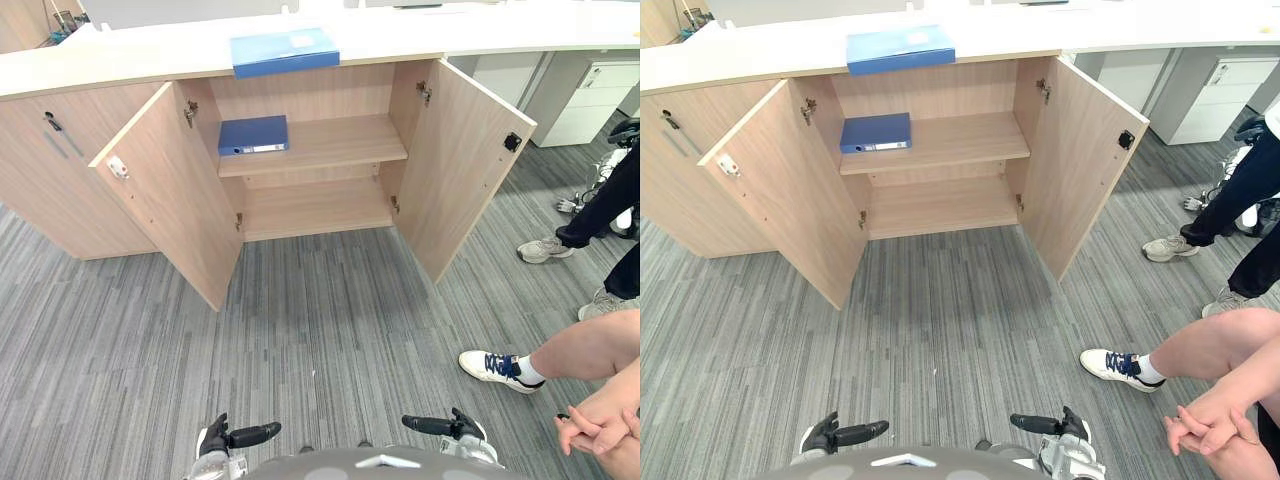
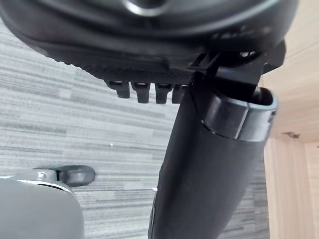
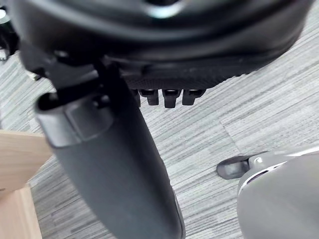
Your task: Walk over to the cabinet, pick up the folder, carry it to the office cabinet, place the folder inside the office cabinet, then close the office cabinet door
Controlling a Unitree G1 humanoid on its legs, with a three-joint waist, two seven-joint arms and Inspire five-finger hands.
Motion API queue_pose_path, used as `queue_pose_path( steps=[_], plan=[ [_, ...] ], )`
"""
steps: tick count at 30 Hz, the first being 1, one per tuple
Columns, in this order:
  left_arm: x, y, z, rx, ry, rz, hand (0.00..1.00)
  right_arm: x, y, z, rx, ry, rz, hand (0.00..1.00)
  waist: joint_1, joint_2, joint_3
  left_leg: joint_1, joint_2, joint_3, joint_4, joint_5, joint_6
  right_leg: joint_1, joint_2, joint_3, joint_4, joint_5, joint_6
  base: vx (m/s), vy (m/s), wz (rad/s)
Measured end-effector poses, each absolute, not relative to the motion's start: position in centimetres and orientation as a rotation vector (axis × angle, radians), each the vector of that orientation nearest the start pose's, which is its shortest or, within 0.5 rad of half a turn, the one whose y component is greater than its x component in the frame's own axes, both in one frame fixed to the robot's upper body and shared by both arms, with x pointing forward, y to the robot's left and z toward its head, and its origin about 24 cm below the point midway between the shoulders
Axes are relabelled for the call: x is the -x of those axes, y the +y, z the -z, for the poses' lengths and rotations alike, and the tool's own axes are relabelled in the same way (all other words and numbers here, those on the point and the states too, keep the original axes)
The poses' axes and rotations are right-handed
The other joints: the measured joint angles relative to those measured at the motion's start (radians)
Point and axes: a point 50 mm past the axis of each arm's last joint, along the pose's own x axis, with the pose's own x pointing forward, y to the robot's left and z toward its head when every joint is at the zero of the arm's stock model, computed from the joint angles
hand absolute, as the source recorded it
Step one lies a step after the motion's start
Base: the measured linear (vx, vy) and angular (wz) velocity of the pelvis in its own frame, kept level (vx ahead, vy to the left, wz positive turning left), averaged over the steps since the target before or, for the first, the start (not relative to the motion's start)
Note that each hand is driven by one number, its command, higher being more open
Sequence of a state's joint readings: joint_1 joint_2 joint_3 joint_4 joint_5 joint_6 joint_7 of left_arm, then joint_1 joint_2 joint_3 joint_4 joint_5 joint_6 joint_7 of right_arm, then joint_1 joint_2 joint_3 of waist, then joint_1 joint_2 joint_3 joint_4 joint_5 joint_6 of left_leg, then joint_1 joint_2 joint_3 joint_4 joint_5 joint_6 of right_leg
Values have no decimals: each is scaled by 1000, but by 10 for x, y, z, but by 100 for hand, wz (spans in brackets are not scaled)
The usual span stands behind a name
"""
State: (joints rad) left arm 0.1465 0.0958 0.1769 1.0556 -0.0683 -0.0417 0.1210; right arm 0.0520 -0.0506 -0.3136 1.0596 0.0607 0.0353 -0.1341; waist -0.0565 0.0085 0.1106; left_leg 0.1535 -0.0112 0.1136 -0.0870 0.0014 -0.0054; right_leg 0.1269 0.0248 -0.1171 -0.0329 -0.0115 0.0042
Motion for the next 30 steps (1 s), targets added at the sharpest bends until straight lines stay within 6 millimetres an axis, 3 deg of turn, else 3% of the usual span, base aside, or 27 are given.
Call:
queue_pose_path(
  steps=[11,30],
  plan=[
    [-59,220,164,-5,1160,-408,100,-81,-211,165,-127,1179,498,100,6,-17,9,2,-18,-25,-3,2,1,17,-18,-26,-5,-6,9,-4,-2,6],
    [-59,223,163,-18,1162,-398,100,-79,-208,167,-152,1189,503,100,11,-30,14,-3,-21,-20,-7,-2,2,17,-20,-21,-22,-5,12,-2,-2,0]
  ],
)
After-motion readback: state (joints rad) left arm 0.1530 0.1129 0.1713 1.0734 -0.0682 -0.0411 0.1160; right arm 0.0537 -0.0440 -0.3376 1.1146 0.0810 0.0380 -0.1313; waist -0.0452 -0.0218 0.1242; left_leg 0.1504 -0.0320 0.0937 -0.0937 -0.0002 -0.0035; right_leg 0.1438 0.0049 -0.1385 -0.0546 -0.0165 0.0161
